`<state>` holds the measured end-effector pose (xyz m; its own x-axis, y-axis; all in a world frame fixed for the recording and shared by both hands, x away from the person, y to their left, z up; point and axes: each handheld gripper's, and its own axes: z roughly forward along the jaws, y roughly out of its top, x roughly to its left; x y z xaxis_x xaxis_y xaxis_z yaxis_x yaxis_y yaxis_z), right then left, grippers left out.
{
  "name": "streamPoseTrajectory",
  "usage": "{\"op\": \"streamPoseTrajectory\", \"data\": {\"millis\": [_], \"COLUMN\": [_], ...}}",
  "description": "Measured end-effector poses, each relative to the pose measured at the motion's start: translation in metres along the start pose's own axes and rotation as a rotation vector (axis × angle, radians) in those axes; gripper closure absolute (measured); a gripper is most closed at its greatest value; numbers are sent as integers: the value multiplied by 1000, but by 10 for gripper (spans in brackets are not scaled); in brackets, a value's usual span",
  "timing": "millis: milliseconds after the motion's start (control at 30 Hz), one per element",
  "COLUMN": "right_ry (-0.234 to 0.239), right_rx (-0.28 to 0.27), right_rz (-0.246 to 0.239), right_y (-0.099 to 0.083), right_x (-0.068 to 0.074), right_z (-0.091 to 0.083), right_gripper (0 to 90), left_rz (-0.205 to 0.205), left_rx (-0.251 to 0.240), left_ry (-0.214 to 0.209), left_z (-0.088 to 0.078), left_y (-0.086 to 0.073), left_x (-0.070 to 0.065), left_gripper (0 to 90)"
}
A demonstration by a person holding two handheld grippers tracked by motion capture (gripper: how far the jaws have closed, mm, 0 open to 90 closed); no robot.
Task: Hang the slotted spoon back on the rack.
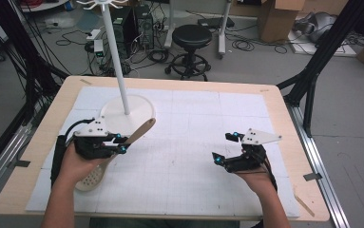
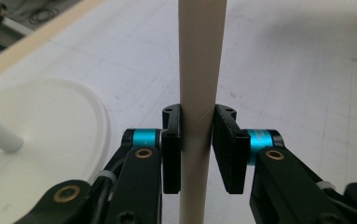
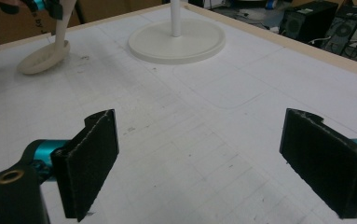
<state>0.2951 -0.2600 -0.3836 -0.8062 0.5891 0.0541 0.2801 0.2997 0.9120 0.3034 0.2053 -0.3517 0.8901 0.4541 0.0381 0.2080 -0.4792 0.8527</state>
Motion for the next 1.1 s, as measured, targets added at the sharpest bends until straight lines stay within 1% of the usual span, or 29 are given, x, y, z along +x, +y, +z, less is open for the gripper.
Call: {"op": "streamPoseTrajectory", "data": {"millis": [33,67,100,167,267,333,400,500,567,600,667,700,767,867,933,967,1033,1100], "right_ry": [-1,-1,-1,-2,-1,-2,-2,-1,-3,-3,-3,-3,-2,-1,-1,-3,-2,-4], "right_rx": [0,0,0,-4,-8,-8,-6,-9,-10,-11,-12,-12,-11,-12,-13,-17,-17,-21], "right_rz": [0,0,1,4,3,1,2,3,7,5,5,5,5,6,6,5,8,5], "right_y": [0,0,0,0,1,1,1,1,1,1,1,1,1,1,1,1,1,1], "right_x": [0,0,0,-1,-1,-1,0,-1,-2,-2,-2,-2,-1,-1,-1,-2,-2,-2], "right_z": [0,0,0,0,0,0,0,-1,-1,-1,-1,-1,-1,-1,-1,-2,-2,-2], "right_gripper": [107,107,107,107,107,107,107,107,107,107,107,107,107,107,107,107,107,107], "left_rz": [-5,-5,-9,-19,-17,-14,-13,-23,-30,-39,-44,-44,-51,-48,-49,-44,-49,-44], "left_rx": [-31,-31,-53,-78,-80,-90,-90,-97,-112,-138,-157,-157,-175,-175,-175,-174,-175,-168], "left_ry": [9,9,10,10,17,20,20,20,23,26,28,28,32,36,46,47,51,52], "left_z": [-6,-6,-9,-16,-18,-21,-21,-22,-24,-28,-31,-31,-37,-40,-42,-43,-45,-48], "left_y": [1,1,2,6,9,12,12,12,12,13,15,15,20,23,27,28,31,34], "left_x": [0,0,1,2,3,3,4,6,7,8,9,9,10,11,12,13,15,17], "left_gripper": [739,739,739,739,738,739,739,739,739,739,739,739,739,739,739,739,739,739]}}
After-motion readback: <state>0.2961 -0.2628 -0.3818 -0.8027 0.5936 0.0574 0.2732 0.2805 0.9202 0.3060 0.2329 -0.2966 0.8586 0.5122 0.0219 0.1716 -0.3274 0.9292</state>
